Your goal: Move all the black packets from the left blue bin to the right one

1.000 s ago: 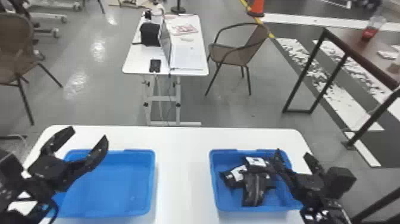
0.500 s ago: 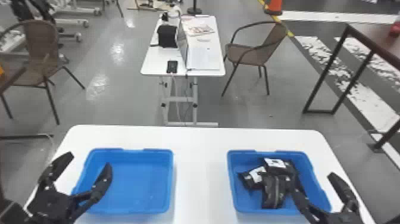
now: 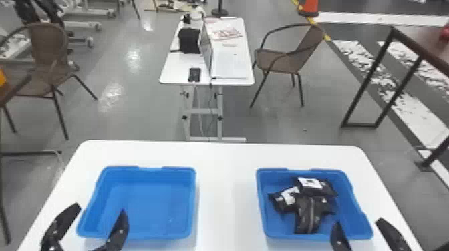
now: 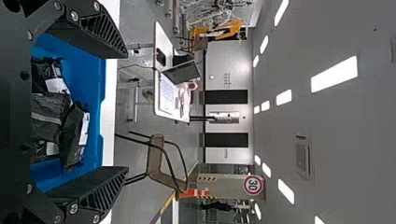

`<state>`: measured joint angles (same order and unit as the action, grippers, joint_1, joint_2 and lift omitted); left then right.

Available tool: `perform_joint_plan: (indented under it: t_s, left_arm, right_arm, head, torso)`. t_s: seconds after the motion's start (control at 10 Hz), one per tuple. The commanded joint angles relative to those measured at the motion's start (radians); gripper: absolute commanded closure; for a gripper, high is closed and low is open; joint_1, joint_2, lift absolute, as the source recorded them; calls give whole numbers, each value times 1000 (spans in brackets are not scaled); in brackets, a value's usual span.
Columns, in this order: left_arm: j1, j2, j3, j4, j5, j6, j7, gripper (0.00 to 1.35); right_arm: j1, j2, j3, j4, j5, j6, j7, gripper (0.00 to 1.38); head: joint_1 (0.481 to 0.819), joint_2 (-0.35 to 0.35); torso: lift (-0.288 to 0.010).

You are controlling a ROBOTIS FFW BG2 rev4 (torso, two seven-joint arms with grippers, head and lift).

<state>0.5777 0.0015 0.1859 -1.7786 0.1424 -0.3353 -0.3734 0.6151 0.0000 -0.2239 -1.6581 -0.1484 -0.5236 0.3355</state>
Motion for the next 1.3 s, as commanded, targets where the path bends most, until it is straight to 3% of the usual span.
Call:
perform_joint_plan:
  t_s: [0.0,1.2]
  left_arm:
    - [11,-4,-22,-4,11,2,18,96]
    - [7,11,-51,2,45,50,24,96]
  right_arm:
    - [11,1,0,-9,4,2,-1,173]
    - [3,1,0,-32,18,39,-1,173]
  head:
    - [695,-51]
    - [695,-74]
  torso:
    - [0]
    - [0]
